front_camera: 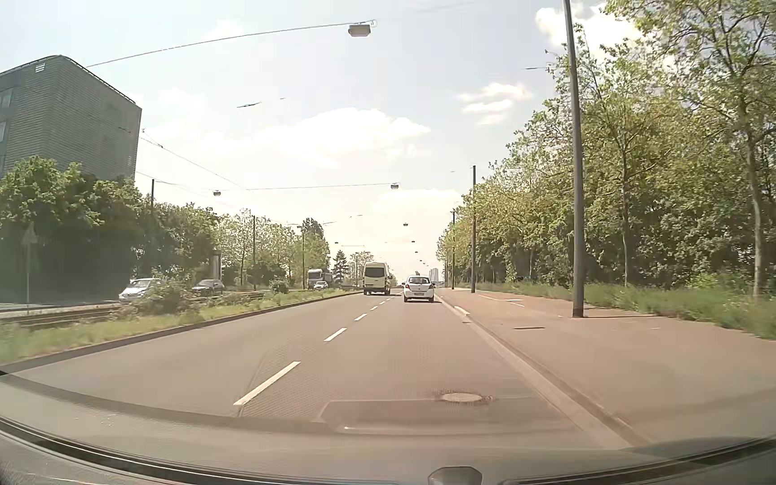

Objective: Follow the waypoints while adhering to traffic rules and regulations

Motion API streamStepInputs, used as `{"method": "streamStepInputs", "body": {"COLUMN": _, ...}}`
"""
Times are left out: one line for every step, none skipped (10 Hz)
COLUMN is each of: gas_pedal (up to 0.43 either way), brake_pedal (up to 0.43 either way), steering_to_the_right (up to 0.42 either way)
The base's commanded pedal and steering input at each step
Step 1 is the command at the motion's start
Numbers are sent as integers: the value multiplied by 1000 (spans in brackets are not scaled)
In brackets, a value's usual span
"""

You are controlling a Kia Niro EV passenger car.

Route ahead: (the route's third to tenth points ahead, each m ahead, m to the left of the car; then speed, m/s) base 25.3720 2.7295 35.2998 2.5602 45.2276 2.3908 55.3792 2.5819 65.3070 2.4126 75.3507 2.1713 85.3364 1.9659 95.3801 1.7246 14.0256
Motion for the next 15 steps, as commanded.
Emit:
{"method": "streamStepInputs", "body": {"gas_pedal": 130, "brake_pedal": 30, "steering_to_the_right": 2}}
{"method": "streamStepInputs", "body": {"gas_pedal": 130, "brake_pedal": 30, "steering_to_the_right": 2}}
{"method": "streamStepInputs", "body": {"gas_pedal": 130, "brake_pedal": 30, "steering_to_the_right": 2}}
{"method": "streamStepInputs", "body": {"gas_pedal": 130, "brake_pedal": 30, "steering_to_the_right": 2}}
{"method": "streamStepInputs", "body": {"gas_pedal": 130, "brake_pedal": 30, "steering_to_the_right": 2}}
{"method": "streamStepInputs", "body": {"gas_pedal": 130, "brake_pedal": 30, "steering_to_the_right": 3}}
{"method": "streamStepInputs", "body": {"gas_pedal": 130, "brake_pedal": 30, "steering_to_the_right": 3}}
{"method": "streamStepInputs", "body": {"gas_pedal": 130, "brake_pedal": 30, "steering_to_the_right": 3}}
{"method": "streamStepInputs", "body": {"gas_pedal": 130, "brake_pedal": 30, "steering_to_the_right": 3}}
{"method": "streamStepInputs", "body": {"gas_pedal": 130, "brake_pedal": 30, "steering_to_the_right": 2}}
{"method": "streamStepInputs", "body": {"gas_pedal": 130, "brake_pedal": 30, "steering_to_the_right": 2}}
{"method": "streamStepInputs", "body": {"gas_pedal": 130, "brake_pedal": 30, "steering_to_the_right": 2}}
{"method": "streamStepInputs", "body": {"gas_pedal": 130, "brake_pedal": 30, "steering_to_the_right": 2}}
{"method": "streamStepInputs", "body": {"gas_pedal": 130, "brake_pedal": 30, "steering_to_the_right": 2}}
{"method": "streamStepInputs", "body": {"gas_pedal": 130, "brake_pedal": 30, "steering_to_the_right": 1}}
